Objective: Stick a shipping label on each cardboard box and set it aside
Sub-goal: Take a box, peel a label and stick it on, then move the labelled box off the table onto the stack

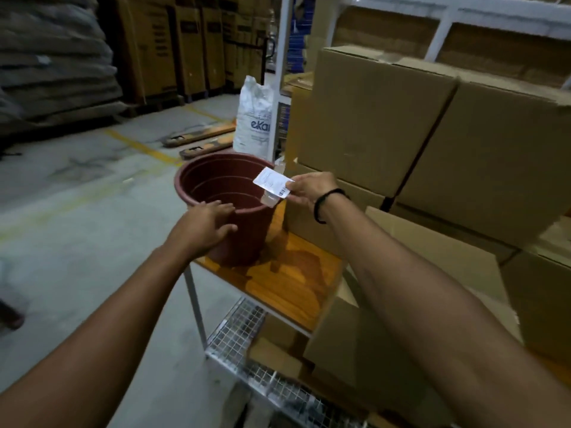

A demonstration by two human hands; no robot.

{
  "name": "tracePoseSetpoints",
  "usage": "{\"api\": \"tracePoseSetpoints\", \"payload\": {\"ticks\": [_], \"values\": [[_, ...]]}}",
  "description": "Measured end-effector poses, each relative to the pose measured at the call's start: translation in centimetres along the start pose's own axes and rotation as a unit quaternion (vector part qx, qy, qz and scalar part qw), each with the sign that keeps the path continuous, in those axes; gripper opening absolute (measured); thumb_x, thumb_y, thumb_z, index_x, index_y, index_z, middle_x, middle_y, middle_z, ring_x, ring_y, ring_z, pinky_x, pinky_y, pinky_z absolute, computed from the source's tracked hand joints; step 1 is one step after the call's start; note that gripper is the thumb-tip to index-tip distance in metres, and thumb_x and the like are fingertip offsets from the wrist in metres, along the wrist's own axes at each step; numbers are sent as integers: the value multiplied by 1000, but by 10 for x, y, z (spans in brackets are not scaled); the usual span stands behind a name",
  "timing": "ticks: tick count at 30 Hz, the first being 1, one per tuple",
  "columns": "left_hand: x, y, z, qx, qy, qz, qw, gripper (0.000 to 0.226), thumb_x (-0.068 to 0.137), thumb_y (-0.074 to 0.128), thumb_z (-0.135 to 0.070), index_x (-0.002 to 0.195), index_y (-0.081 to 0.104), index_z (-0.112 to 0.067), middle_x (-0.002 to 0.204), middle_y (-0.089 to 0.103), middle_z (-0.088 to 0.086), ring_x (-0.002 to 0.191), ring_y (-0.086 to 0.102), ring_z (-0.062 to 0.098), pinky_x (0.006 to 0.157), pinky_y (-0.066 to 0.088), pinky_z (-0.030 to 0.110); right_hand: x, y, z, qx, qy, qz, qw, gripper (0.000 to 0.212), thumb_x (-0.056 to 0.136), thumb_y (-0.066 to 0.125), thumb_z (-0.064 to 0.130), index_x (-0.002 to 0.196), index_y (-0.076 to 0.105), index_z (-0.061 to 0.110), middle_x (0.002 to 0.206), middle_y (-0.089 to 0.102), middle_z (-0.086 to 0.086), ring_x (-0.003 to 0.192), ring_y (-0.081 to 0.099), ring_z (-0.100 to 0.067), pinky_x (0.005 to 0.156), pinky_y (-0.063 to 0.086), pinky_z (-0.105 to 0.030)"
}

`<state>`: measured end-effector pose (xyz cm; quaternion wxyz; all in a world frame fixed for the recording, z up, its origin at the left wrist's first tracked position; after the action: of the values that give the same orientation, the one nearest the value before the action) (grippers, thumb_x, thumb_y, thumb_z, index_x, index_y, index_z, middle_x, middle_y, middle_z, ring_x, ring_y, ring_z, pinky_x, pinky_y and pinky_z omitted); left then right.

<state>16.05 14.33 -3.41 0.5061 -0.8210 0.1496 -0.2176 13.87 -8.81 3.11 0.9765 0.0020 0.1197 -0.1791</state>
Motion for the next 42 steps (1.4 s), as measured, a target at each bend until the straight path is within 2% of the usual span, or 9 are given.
{"api": "tracePoseSetpoints", "payload": {"ticks": [5, 9, 16, 20, 28, 32, 36, 39, 42], "values": [[0, 8, 14, -6, 95, -20, 995, 51, 93, 63, -23, 141, 50, -13, 149, 45, 4, 143, 33, 23, 118, 16, 39, 46, 66, -3, -104, 2, -19, 994, 34, 83, 64, -4, 117, 61, -5, 113, 66, -19, 98, 67, -30, 78, 59, -39], [-1, 11, 22, -16, 136, -47, 990, 50, 92, 63, -21, 140, 52, -12, 147, 48, 4, 141, 36, 24, 118, 16, 40, 64, 94, -12, -159, 10, -40, 986, 31, 79, 70, 4, 110, 64, 2, 103, 70, -13, 82, 71, -24, 61, 60, -32], [6, 23, 21, -23, 168, -115, 979, 41, 88, 53, -27, 121, 67, -8, 130, 63, 9, 130, 51, 31, 111, 33, 49, 47, 80, -10, -71, -4, -64, 995, 32, 86, 63, -1, 117, 60, -4, 111, 67, -22, 90, 69, -25, 62, 59, -29], [14, 30, -6, -82, 198, -153, 965, 36, 87, 55, -19, 116, 70, -5, 124, 66, 11, 126, 54, 29, 111, 32, 45, 13, 33, -6, -33, -3, -95, 995, 10, 86, 63, -4, 96, 63, -2, 110, 66, -22, 97, 68, -30, 76, 58, -33], [-1, 64, -140, -251, 230, 93, 936, 62, 87, 56, -58, 139, 54, -24, 150, 44, 2, 141, 35, 18, 116, 29, 38, -87, -109, -18, -40, -61, -255, 964, 6, 91, 63, 7, 86, 66, 7, 95, 67, -15, 80, 65, -21, 72, 55, -30], [-10, 88, -187, -290, 155, 252, 910, 109, 58, 42, -97, 151, 23, -43, 163, 13, 6, 149, 13, 24, 117, 24, 51, -149, -169, -36, -251, -61, -285, 923, 28, 96, 57, 24, 121, 65, 16, 119, 67, 1, 100, 62, -5, 88, 48, -21], [-15, 101, -201, -326, 113, 270, 899, 99, 70, 64, -68, 153, 16, -41, 159, 28, 3, 139, 35, 25, 110, 34, 38, -186, -185, -60, -464, -9, -161, 871, 48, 103, 36, 37, 147, 36, 18, 153, 35, 0, 140, 31, -16, 107, 22, -23], [-15, 101, -199, -341, 96, 273, 894, 97, 68, 64, -60, 152, 18, -42, 156, 33, 0, 134, 39, 22, 106, 36, 35, -190, -178, -84, -603, -26, -80, 794, 55, 103, 24, 43, 153, 19, 19, 161, 13, 3, 148, 8, -12, 118, 7, -31], [-15, 97, -199, -356, 91, 274, 888, 96, 68, 66, -56, 152, 21, -41, 155, 33, 0, 133, 38, 21, 102, 35, 32, -199, -193, -92, -627, -32, -59, 776, 55, 103, 20, 46, 154, 15, 24, 160, 11, 7, 147, 6, -8, 118, 5, -28]]}}
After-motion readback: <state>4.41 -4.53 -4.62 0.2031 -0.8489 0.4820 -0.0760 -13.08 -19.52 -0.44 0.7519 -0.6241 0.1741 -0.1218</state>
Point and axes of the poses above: each hand's wrist, its own x-axis towards the middle knuckle, its own y-axis out of the palm, z = x × y, the point moved 2 cm from there along x, towards the middle knuckle
